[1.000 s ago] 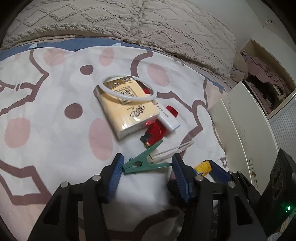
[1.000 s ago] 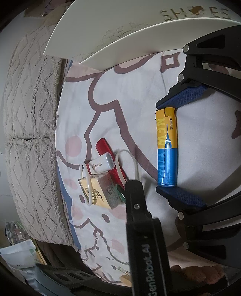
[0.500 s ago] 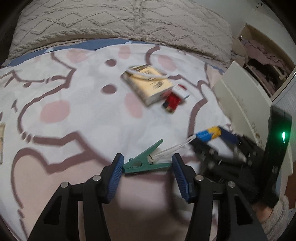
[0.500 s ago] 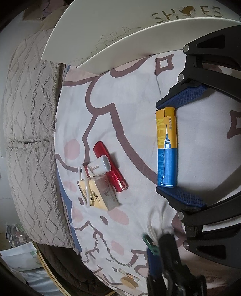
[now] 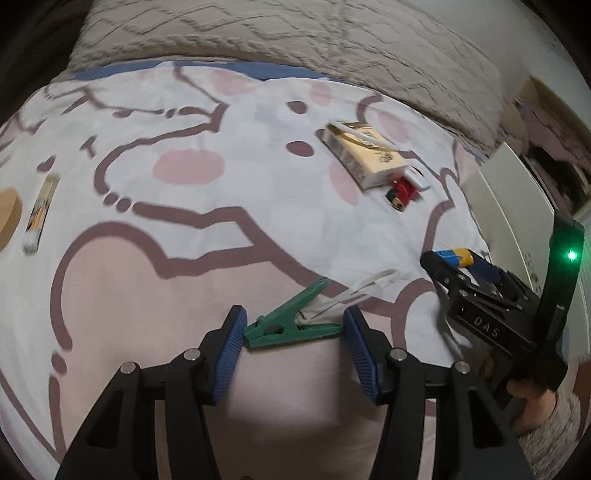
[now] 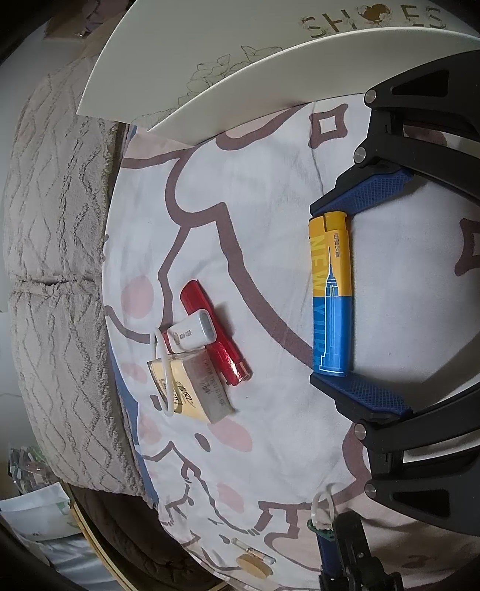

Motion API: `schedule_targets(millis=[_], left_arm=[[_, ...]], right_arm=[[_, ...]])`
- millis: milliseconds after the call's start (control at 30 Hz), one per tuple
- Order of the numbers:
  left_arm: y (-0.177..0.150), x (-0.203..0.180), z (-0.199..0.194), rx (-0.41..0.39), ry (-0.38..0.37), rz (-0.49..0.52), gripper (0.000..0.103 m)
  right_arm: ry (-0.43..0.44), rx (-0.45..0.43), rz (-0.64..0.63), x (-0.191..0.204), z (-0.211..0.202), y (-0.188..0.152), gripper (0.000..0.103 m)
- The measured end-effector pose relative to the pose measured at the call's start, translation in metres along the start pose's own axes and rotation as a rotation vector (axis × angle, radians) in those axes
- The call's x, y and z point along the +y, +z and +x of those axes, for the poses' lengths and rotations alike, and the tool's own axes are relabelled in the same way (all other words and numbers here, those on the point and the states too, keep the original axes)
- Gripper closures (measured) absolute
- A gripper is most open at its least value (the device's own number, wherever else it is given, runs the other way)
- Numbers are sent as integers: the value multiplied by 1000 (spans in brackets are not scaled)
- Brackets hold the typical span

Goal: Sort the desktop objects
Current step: 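Close the left tool on the green clothespin while the right tool lifts the lighter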

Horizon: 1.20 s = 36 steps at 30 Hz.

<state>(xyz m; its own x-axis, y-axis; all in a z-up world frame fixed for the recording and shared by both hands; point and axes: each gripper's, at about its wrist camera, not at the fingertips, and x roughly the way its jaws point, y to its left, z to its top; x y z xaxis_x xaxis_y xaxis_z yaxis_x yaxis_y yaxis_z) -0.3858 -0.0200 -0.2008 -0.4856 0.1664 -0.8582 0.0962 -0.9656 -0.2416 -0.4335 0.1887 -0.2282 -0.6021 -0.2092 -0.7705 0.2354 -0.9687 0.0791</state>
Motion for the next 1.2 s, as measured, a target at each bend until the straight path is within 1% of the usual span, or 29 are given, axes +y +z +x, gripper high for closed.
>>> schedule_targets(millis=[100,167,200,233,367,500,567,600,633,733,867,967,1033,1100,1200], left_arm=[[-4,-1,-1,-17,40,-43,48],[-6,-2,-1,-25,58,-69,40],[-7,-4,0,-26,60,-73,31],[-7,-6,0,-25,70,-75,24],[-10,-10,1,-30,110,-84,22],[-10,-4,-1,-32,109,-178,22],[-10,-2,-3,-29,97,-230,19],[-10,-1,-3,-27,87,-253,15],[-10,0,-3,-24,78,-276,13],[-9,4,-5,-28,66,-348,11],[-6,5,-4,-42,65,-399,11],[-4,6,-3,-57,66,-407,14],[-4,5,-2,-68,75,-394,23],[-5,5,-2,-75,85,-380,28],[-6,7,-2,-87,92,-371,38]], right_arm=[[-14,3,-11,3,1,0,21],[-16,3,-12,3,1,0,21],[-14,3,-11,3,1,0,21],[-10,4,-10,2,2,-1,19],[-10,10,-18,5,3,-1,17],[-16,11,-23,6,4,-1,17],[-17,11,-24,6,4,-1,17],[-18,11,-25,6,4,-1,17],[-16,11,-24,6,4,-1,17],[-12,10,-20,5,4,-1,17],[-12,9,-21,5,4,-1,17],[-12,9,-20,5,4,-1,17],[-11,8,-20,5,4,-1,17],[-11,9,-21,5,4,-1,17],[-12,9,-21,5,4,-1,17]])
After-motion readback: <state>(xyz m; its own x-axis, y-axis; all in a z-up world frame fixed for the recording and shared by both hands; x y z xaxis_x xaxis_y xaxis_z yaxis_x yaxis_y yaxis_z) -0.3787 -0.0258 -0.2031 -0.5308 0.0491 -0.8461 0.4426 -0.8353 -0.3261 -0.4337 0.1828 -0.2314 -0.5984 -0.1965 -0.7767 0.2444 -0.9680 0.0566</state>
